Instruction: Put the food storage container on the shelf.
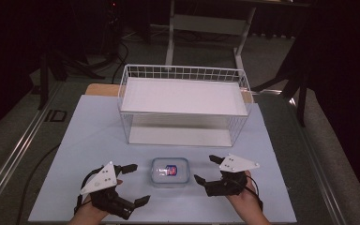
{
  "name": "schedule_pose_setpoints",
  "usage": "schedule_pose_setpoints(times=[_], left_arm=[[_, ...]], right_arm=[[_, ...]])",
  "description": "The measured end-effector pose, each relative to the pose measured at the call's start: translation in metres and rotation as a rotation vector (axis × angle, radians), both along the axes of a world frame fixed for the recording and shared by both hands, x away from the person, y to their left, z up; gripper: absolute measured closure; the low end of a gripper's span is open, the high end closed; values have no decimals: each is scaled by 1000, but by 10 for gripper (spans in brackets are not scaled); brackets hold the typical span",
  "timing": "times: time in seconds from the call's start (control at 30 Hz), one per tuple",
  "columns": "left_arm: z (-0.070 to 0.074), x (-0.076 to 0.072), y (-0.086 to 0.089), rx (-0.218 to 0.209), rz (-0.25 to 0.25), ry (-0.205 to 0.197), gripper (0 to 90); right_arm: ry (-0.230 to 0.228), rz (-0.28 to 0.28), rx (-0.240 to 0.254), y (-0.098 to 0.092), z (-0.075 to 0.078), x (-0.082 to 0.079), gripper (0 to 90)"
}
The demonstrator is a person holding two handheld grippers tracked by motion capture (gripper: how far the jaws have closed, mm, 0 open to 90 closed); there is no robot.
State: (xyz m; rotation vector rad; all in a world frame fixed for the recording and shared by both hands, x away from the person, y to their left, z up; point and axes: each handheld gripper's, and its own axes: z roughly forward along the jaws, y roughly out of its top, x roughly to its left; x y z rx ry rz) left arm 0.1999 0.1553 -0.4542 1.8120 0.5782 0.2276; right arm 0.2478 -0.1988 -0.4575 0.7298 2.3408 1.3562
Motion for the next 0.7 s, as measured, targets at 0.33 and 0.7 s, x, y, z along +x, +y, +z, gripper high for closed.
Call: schedule_pose_setpoints(times=[0.33,0.7], left_arm=[[0,36,-12,38,38,131,6],[-29,66,-23,47,188,468,6]], right_arm=[[133,3,26,13,7,18,148],[425,-123,96,24,-12,45,114]])
